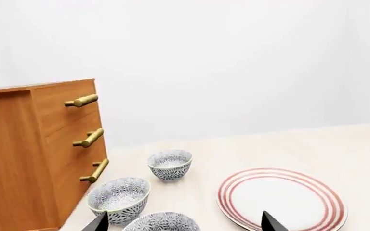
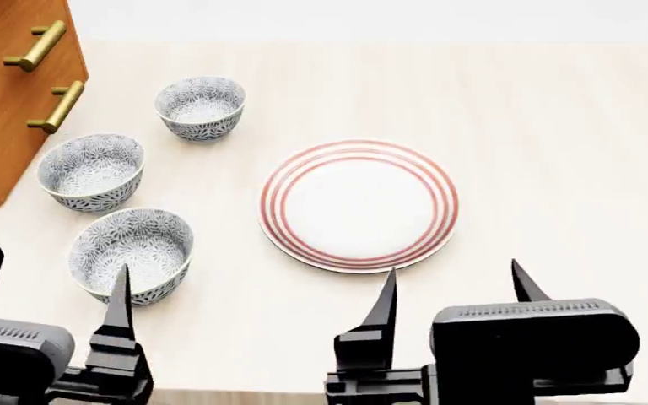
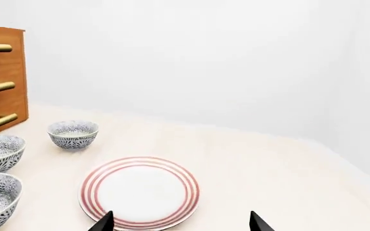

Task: Put the bowl at the front on the plate.

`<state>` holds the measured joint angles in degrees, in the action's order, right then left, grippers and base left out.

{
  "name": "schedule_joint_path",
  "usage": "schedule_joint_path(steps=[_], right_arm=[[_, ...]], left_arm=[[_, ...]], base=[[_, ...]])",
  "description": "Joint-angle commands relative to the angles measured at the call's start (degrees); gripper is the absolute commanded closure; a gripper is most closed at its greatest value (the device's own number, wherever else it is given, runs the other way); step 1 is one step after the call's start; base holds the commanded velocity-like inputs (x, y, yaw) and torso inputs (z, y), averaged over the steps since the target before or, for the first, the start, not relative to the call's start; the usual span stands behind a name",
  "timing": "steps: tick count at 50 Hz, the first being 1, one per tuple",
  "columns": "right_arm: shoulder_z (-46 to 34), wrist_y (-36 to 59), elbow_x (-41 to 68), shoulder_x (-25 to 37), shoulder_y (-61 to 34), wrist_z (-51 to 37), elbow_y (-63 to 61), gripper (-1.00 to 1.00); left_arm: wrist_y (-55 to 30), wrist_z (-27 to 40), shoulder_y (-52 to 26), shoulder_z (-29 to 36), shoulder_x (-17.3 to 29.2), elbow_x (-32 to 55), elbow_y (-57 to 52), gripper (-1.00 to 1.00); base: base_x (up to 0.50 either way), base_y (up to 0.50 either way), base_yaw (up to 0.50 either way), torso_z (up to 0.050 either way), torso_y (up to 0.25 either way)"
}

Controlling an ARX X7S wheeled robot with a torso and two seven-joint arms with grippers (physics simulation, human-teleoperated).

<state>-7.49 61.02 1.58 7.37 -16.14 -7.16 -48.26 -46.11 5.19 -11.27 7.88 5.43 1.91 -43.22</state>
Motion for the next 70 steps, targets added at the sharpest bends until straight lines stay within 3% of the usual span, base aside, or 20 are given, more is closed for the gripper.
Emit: schedule_joint_path(steps=[1, 3, 6, 10, 14, 19, 21, 25, 29, 35, 43, 44, 46, 56, 62, 70], right_arm=[[-0.38, 22.49, 2.63, 2.51, -14.95, -0.11, -11.72, -1.0], [1.07, 24.45, 10.41, 4.53, -17.87, -5.28, -11.73, -1.0], [8.83, 28.92, 36.19, 9.86, -23.73, -24.55, -11.68, -1.0], [12.39, 28.84, 68.31, 14.5, -30.7, -44.76, -6.18, -1.0], [10.62, 28.4, 82.99, 18.18, -37.36, -57.53, -1.39, -1.0], [8.37, 26.34, 92.23, 21.23, -43.79, -64.37, 2.59, -1.0], [7.06, 25.6, 94.69, 22.11, -46.08, -66.43, 3.98, -1.0], [4.02, 24.76, 98.27, 23.22, -51.25, -68.55, 7.13, -1.0], [2.38, 24.44, 98.76, 23.3, -54.44, -67.94, 9.4, -1.0], [-0.28, 24.77, 97.88, 22.72, -60.44, -65.62, 13.5, -1.0], [-1.99, 24.55, 96.1, 22.86, -64.69, -62.62, 16.31, -1.0], [-2.36, 24.6, 95.95, 22.83, -65.21, -62.29, 16.73, -1.0], [-2.9, 24.57, 95.71, 22.97, -65.96, -61.94, 17.31, -1.0], [-4.32, 23.24, 95.16, 23.32, -67.08, -60.1, 19.06, -1.0], [-5.02, 22.59, 95.16, 23.68, -67.0, -59.48, 18.89, -1.0], [-5.63, 21.62, 94.95, 24.14, -66.98, -58.97, 18.92, -1.0]], left_arm=[[-20.23, -0.75, -12.87, -1.21, -1.33, 2.94, -10.16, -1.0], [-26.62, -2.27, -16.12, -4.24, -3.22, 5.46, -12.01, -1.0], [-30.19, -1.75, -21.25, -4.08, -2.92, 5.65, -13.06, -1.0], [-35.59, -1.06, -26.9, -4.75, -3.57, 6.36, -15.0, -1.0], [-40.82, 0.12, -31.51, -5.1, -4.28, 6.91, -14.64, -1.0], [-43.87, 2.77, -36.48, -7.06, -3.72, 11.87, -12.52, -1.0], [-43.87, 10.27, -38.37, -10.07, -1.77, 23.45, -10.8, -1.0], [-43.81, 39.28, -45.9, -16.32, 4.26, 57.82, -2.75, -1.0], [-43.37, 55.3, -50.76, -16.91, 5.6, 81.76, 7.02, -1.0], [-41.88, 59.79, -56.87, -14.66, 7.19, 85.64, 11.67, -1.0], [-39.83, 64.32, -59.02, -13.38, 8.69, 90.75, 14.66, -1.0], [-38.46, 67.45, -58.87, -13.18, 8.75, 95.39, 17.75, -1.0], [-38.67, 64.9, -59.47, -12.65, 9.26, 91.01, 15.83, -1.0], [-36.4, 67.62, -59.75, -11.35, 9.82, 94.61, 20.8, -1.0], [-35.35, 63.8, -58.3, -10.88, 10.34, 90.12, 21.43, -1.0], [-34.47, 63.66, -58.2, -10.2, 10.8, 90.25, 21.35, -1.0]], base=[[0.0, 0.0, 0.0, 0.0, 0.0], [0.0, 0.0, 0.0, 0.0, 0.0], [0.0, 0.0, 0.0, 0.0, 0.0], [0.0, 0.0, 0.0, 0.0, 0.0], [0.0, 0.0, 0.0, 0.0, 0.0], [0.0, 0.0, 0.0, 0.0, 0.0], [0.0, 0.0, 0.0, 0.0, 0.0], [0.0, 0.0, 0.0, 0.0, 0.0], [0.0, 0.0, 0.0, 0.0, 0.0], [0.0, 0.0, 0.0, 0.0, 0.0], [0.0, 0.0, 0.0, 0.0, 0.0], [0.0, 0.0, 0.0, 0.0, 0.0], [0.0, 0.0, 0.0, 0.0, 0.0], [0.0, 0.0, 0.0, 0.0, 0.0], [0.0, 0.0, 0.0, 0.0, 0.0], [0.0, 0.0, 0.0, 0.0, 0.0]])
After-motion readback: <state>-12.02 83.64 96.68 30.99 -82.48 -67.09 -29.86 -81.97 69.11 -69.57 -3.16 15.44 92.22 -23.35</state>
